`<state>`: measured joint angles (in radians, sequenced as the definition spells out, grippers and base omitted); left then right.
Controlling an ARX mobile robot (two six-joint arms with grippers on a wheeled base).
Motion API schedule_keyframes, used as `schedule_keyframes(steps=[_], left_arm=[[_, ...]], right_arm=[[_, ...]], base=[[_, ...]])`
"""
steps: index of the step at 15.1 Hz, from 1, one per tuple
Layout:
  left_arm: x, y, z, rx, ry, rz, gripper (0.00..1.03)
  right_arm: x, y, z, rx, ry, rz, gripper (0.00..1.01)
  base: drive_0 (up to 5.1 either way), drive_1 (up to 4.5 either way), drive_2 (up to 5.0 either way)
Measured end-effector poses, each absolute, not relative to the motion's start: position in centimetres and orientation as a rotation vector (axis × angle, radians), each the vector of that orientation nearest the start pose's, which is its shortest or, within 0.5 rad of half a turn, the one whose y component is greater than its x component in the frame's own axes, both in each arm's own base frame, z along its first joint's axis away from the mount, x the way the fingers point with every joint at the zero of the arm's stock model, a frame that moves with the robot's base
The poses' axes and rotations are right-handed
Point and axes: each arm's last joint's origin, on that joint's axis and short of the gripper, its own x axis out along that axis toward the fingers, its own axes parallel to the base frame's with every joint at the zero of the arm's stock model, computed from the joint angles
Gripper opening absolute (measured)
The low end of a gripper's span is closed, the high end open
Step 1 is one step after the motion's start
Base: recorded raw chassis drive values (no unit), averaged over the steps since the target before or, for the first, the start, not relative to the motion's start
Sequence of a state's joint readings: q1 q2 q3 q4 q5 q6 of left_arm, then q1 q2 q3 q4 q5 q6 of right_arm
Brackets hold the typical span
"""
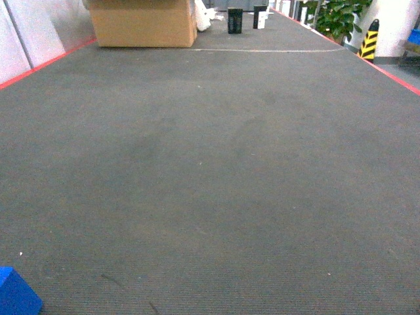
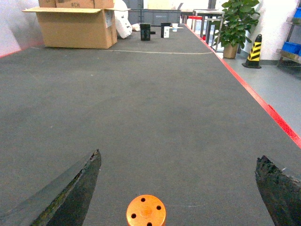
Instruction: Sort blue parts and orange caps into right shelf containers
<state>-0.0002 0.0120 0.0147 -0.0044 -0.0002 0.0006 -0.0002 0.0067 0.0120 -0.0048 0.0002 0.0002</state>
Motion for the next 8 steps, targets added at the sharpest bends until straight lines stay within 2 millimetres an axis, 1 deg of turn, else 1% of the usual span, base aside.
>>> schedule_keyframes(steps=[8], left_arm=[[9.76,0.0,16.72,0.001,0.002,0.0,0.98]], right_arm=[[9.74,0.0,16.66,0.0,0.0,0.0,0.98]], base=[[0.0,0.0,0.0]])
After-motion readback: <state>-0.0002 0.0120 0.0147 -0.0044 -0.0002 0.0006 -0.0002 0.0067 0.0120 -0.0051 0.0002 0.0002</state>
